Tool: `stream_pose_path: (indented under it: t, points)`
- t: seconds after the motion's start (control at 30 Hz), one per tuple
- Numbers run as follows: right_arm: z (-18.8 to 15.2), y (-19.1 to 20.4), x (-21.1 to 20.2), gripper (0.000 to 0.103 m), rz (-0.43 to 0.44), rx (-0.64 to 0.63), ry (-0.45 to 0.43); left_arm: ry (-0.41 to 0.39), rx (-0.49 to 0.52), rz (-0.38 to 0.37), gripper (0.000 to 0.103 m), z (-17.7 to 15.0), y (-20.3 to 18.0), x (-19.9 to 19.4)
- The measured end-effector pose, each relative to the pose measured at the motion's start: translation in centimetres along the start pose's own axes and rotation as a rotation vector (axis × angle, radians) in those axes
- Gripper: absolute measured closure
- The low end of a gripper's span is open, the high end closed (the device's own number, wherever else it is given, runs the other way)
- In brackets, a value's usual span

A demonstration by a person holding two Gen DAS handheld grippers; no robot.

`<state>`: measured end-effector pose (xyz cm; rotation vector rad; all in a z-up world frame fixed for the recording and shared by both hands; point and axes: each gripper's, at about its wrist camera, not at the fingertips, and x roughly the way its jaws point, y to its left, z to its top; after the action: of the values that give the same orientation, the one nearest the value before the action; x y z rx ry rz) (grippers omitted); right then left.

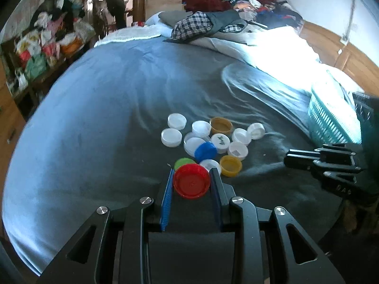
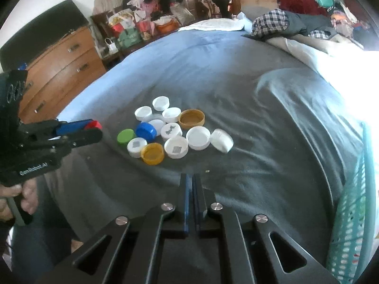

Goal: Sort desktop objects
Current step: 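Grasp a white cap with the right tool while the left tool holds the red cap, then carry both caps over the teal basket and open both tools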

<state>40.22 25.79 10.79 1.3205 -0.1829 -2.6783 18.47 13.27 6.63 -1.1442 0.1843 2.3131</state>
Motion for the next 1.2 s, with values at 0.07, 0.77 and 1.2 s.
stream_pose_path:
  t: [0.07,0.77,1.2]
  points:
    - [-0.2,-0.5,0.0,0.056,-0.01,-0.005,-0.022,-0.003,-0.023,-0.004,0.078,-0.2,0.1,-0.5]
    - [4.7,-3.0,5.9,0.091,-0.042,-0.114,0.027,-0.001,-0.055,-0.023,0.078,1.1,0.6,-0.1]
    - [2.1,0.7,-9.9,0.091,-0.057,-0.022,-0.191,-0.103,0.074,-0.068,0.078,4.3,-6.5,-4.2]
